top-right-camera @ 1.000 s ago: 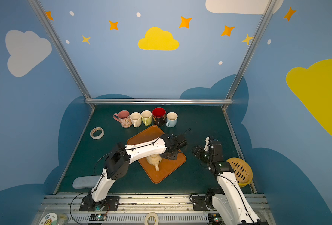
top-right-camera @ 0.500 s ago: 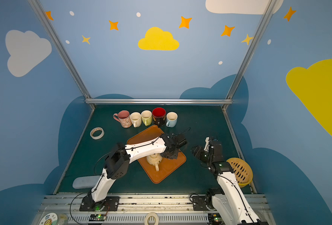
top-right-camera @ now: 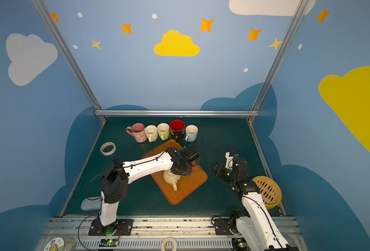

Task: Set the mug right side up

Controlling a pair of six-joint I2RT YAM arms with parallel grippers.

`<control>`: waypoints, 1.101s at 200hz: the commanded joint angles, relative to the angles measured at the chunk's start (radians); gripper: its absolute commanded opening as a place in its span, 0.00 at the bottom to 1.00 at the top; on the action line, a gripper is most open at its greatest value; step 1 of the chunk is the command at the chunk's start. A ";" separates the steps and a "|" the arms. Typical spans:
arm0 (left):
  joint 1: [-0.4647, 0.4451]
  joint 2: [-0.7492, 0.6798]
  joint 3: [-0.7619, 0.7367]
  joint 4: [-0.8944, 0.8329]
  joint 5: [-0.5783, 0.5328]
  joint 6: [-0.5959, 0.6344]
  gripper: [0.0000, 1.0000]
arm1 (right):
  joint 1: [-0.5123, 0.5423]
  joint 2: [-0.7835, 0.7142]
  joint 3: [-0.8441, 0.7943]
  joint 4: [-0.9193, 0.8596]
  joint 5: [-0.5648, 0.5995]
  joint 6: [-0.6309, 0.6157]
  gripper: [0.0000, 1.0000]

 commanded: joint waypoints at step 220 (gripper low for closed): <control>0.340 -0.590 -0.521 0.938 0.488 -0.094 0.04 | 0.235 0.196 0.009 0.725 -0.341 0.409 0.46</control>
